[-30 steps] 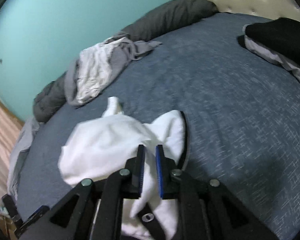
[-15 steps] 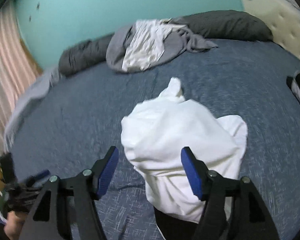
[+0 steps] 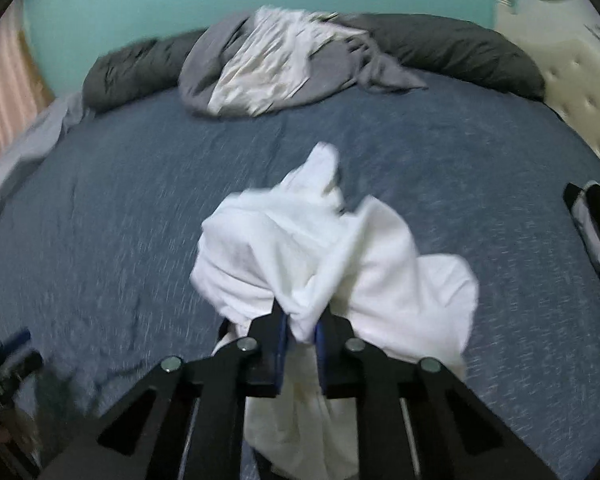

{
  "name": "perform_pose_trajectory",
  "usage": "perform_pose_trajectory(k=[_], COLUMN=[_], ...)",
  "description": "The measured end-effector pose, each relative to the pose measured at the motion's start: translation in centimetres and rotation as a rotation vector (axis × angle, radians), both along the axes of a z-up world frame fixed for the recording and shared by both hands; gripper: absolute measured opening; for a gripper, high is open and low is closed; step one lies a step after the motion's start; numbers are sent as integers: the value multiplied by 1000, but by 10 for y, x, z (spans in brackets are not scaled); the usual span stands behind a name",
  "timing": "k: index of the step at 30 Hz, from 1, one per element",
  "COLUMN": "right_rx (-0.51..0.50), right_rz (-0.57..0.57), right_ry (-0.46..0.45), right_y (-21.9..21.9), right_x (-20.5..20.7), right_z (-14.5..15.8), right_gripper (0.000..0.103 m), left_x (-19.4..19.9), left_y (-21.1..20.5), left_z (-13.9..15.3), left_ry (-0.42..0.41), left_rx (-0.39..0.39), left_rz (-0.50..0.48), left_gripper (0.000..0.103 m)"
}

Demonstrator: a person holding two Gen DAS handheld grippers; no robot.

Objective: Fold clothes

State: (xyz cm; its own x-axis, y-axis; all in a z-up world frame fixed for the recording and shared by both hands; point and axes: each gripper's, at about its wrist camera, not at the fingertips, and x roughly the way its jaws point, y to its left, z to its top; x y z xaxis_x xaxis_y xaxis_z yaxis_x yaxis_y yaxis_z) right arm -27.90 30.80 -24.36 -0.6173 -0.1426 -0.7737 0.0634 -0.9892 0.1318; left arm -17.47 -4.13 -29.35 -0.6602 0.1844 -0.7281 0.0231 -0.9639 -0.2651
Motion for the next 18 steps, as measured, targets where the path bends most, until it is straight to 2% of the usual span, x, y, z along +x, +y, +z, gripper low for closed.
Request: perform_pose_trajectory(k=[4,6,12,15,18], right_rx=[-49,-51,-80,-93,-68], right_rz=[-115,-174,-403,-469,-492], right_ry=[36,25,-88,-159,-118], right_y=[46,71,147,160,161], right_x=[-9,-13,-12,-4,7], right_z=[25,30,8,-7,2], right_gripper=[10,10,10,11,24], left_x=[0,0,-1,-1,-1], left_y=[1,2,1,2,5], left_z=[0,0,1,0,0], left_ry=[-3,-3,-2,-5,-6], left_rx=[4,3,3,4,2], left_rz=[-1,-4,-5,-2,-10], left_gripper=[103,103,103,103,103])
